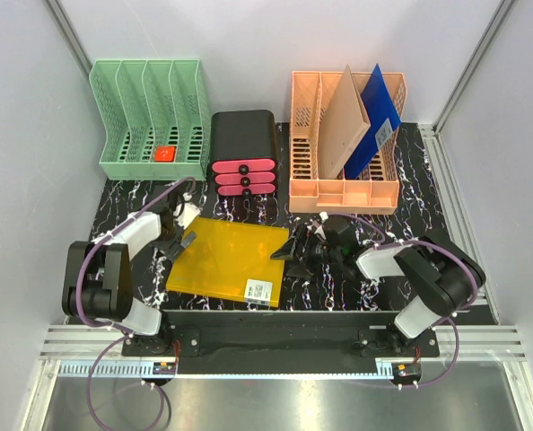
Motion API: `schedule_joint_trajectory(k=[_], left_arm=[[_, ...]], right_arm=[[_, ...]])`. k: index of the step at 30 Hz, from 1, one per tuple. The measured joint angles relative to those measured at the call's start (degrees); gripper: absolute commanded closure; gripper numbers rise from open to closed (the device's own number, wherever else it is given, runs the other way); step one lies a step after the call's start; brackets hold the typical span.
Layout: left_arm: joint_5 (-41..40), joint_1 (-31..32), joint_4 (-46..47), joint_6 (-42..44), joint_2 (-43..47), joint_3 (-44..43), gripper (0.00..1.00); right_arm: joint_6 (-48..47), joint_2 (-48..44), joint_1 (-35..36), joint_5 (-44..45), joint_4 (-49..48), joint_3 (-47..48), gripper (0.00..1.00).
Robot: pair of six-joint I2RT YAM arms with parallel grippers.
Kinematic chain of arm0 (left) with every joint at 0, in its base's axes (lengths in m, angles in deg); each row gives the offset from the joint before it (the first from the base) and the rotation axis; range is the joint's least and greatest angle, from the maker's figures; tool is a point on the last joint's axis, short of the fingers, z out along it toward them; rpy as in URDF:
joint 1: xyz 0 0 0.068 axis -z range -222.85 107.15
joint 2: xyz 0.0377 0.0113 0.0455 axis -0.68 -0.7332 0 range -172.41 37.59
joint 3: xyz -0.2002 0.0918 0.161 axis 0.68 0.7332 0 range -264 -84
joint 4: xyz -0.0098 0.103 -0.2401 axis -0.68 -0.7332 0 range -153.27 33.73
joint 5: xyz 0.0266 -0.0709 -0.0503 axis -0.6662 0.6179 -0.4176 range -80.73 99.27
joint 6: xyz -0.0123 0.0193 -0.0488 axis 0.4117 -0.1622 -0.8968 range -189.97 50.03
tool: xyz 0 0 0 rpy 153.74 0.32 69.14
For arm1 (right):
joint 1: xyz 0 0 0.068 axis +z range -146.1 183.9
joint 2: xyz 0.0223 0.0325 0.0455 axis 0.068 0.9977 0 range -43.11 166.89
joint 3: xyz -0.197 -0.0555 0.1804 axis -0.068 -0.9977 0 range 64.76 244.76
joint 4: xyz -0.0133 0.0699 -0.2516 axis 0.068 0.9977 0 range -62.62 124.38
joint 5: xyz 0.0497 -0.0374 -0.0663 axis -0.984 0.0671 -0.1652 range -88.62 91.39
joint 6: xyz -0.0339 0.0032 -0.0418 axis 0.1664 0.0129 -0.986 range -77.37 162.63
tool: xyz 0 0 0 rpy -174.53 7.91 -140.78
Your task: Organize the desk
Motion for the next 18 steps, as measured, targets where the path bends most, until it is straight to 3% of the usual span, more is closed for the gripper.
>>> schedule_joint_trajectory(k=[8, 18], left_arm=[[-0.52, 4.28, -0.24, 0.02, -1.22, -0.79, 0.01], [-4.00, 6.91, -0.39, 0.02, -2.71, -1.14, 0.01]], right_arm=[[2.64, 7.04, 0.09, -2.89, -11.47, 0.68, 0.02], [3.50, 9.20, -0.42, -5.09, -14.69, 0.98, 0.11]])
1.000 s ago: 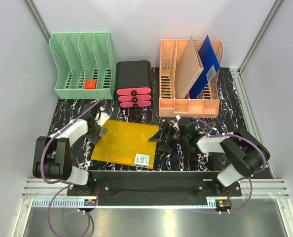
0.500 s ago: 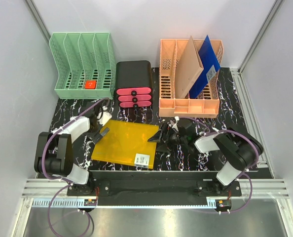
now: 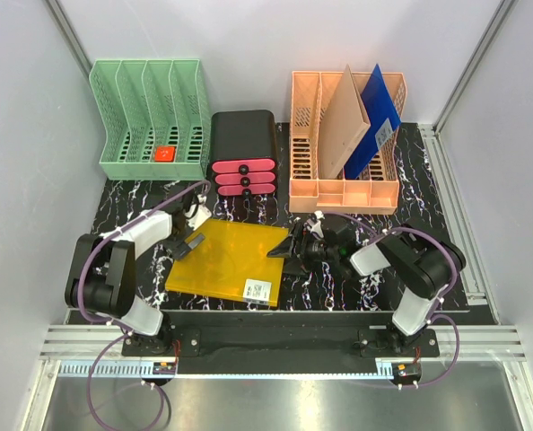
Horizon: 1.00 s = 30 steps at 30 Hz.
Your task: Organize the desk
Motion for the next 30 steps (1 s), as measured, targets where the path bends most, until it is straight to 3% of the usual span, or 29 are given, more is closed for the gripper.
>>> schedule_joint_trajectory(k=[15, 20, 24, 28, 29, 30], left_arm=[[-1.92, 3.69, 0.20, -0.46, -0.81, -0.37, 0.01], [-1.81, 3.72, 0.13, -0.48, -0.81, -0.46, 0.01], [-1.49, 3.91, -0.24, -0.96, -0.59, -0.79, 0.01], [1.16, 5.11, -1.18, -2.54, -0.33, -1.40, 0.01], [1.55, 5.51, -1.40, -2.80, -0.33, -1.51, 0.01], [2.23, 5.79, -1.77, -3.17, -0.33, -1.70, 0.01]], right_arm=[[8.46, 2.16, 1.90, -2.34, -15.02, 6.45, 0.23], [8.07, 1.33, 2.69, -2.62, -14.05, 8.20, 0.36], [5.62, 0.59, 3.13, -2.64, -8.20, 9.01, 0.46], [-0.66, -3.32, 3.91, -1.55, 6.84, 11.61, 0.56], [-2.34, -4.57, 3.96, -1.09, 10.19, 12.50, 0.61], [-4.22, -6.05, 3.98, -0.61, 14.58, 13.90, 0.75]])
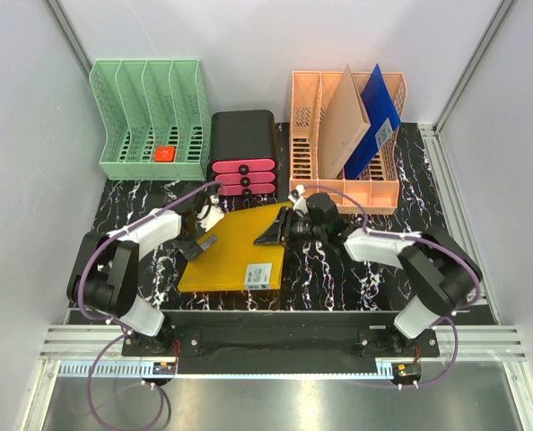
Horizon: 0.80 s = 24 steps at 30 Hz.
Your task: Organize the desk
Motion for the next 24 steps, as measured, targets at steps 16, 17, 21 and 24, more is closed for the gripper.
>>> schedule_joint_trajectory(k=[16, 17, 21, 24], left_arm=[[15.10, 5.75, -8.28, -5.49, 4.50, -3.91, 0.01], [16.26, 5.46, -9.46, -5.90, 5.60, -5.66, 0.01], [20.57, -2.43, -10.75, -7.87, 12.07, -15.50, 0.01], [21.44, -9.27, -9.42, -9.07, 17.29, -21.73, 0.01]], right_arm=[[-19.02, -9.70, 0.37, 10.67, 49.86, 23.02, 1.00], [-21.18, -9.70, 0.48, 12.70, 54.69, 27.10, 1.00], [-29.59, -9.53, 0.42, 22.62, 71.56, 47.82, 1.00], [-34.38, -8.33, -0.13, 27.76, 80.13, 62.86, 1.00]])
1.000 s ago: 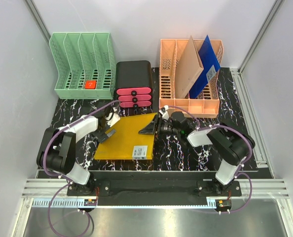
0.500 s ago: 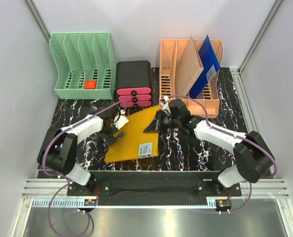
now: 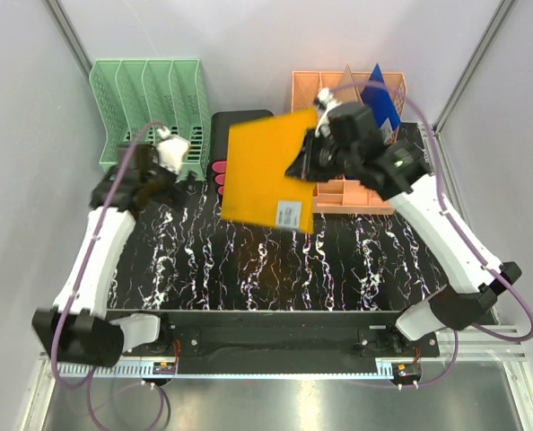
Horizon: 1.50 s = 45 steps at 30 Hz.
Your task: Organize the desk
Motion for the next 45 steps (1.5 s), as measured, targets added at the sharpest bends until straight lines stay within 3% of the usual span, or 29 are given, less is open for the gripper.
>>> schedule_joint_trajectory(k=[4, 9, 15, 23, 36, 45], left_arm=[[1.18, -4.24, 0.94, -0.46, 7.26, -1.88, 0.01], [2.95, -5.31, -0.02, -0.48, 9.25, 3.69, 0.01], [3.78, -6.36, -1.99, -0.79, 8.85, 9.09, 0.01], [4.15, -6.82, -1.09, -1.11, 7.80, 10.62, 0.01], [4.96, -6.95, 0.15, -1.09, 5.40, 12.09, 0.01], [4.96, -6.97, 0.81, -1.07, 4.31, 13.86, 0.01]], right_arm=[[-5.73, 6.23, -1.81, 6.60, 11.56, 21.51, 1.00], [-10.56, 19.23, -5.55, 11.52, 20.39, 43.80, 1.00], [-12.66, 23.19, -10.62, 13.79, 25.68, 44.76, 1.00], [-14.67, 23.47, -11.78, 17.81, 27.54, 45.38, 1.00], [-15.23, 24.09, -14.60, 17.62, 24.81, 44.94, 1.00], [-16.22, 31.15, -14.75, 16.98, 21.66, 45.09, 1.00]])
